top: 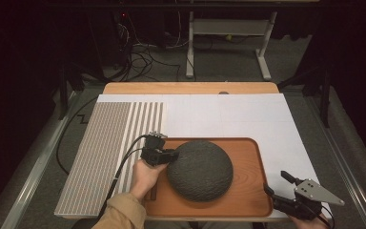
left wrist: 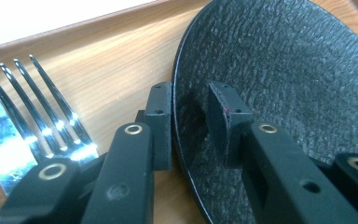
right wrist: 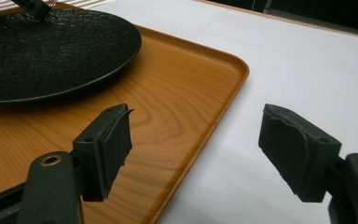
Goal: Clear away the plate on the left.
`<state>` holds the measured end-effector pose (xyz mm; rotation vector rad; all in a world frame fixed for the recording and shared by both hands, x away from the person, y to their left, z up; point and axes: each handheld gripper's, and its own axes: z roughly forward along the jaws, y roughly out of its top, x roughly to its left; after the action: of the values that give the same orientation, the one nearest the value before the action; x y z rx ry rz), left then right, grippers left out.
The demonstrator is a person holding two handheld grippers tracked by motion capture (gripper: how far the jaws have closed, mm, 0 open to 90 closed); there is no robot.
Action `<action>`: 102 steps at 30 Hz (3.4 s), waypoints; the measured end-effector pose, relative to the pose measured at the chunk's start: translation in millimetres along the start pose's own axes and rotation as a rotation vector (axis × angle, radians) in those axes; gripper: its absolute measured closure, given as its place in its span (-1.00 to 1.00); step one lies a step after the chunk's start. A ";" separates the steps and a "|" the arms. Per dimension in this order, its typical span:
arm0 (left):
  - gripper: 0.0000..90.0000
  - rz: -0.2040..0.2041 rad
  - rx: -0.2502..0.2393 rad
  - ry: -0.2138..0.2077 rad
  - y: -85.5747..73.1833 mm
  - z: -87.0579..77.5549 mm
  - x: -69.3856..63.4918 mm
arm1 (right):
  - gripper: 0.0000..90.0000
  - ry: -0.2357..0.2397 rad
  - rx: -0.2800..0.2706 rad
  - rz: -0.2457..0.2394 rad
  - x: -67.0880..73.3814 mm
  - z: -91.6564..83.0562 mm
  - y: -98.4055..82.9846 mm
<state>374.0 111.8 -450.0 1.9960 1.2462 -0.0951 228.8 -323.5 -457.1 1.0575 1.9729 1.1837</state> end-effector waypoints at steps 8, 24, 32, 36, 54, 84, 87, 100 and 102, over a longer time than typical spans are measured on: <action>0.49 0.025 0.017 0.026 1.1 4.0 -3.5 | -0.43 0.004 0.004 -0.002 0.0 0.6 -0.1; 0.17 0.149 0.020 0.099 0.4 3.8 -10.7 | -0.43 0.005 0.007 0.003 0.0 0.5 -0.4; 0.05 0.182 0.010 0.117 -1.0 3.2 -11.8 | -0.43 0.007 0.008 0.001 0.3 0.7 -0.4; -0.03 0.196 0.000 0.126 -1.1 0.3 -11.9 | -0.43 0.007 0.009 0.000 0.2 0.9 -0.4; -0.12 0.233 -0.056 0.120 -1.7 -15.7 -10.8 | -0.44 0.007 0.008 0.002 0.5 0.7 -0.2; -0.12 0.276 -0.175 0.201 -18.0 -57.3 -4.2 | -0.44 0.005 0.007 0.026 -0.7 1.0 -0.6; -0.12 0.273 -0.184 0.205 -19.7 -61.6 -2.4 | -0.44 0.004 0.008 0.026 -0.9 1.0 -0.7; -0.12 0.286 -0.225 0.226 -28.7 -74.8 1.7 | -0.44 0.002 0.008 0.037 -0.8 0.8 -0.7; -0.12 0.284 -0.233 0.227 -30.1 -78.3 2.5 | -0.44 0.002 0.008 0.036 -0.8 0.9 -0.7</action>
<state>326.7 170.3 -413.0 1.9934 1.0411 0.4080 229.7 -324.0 -458.1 1.1013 1.9694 1.1970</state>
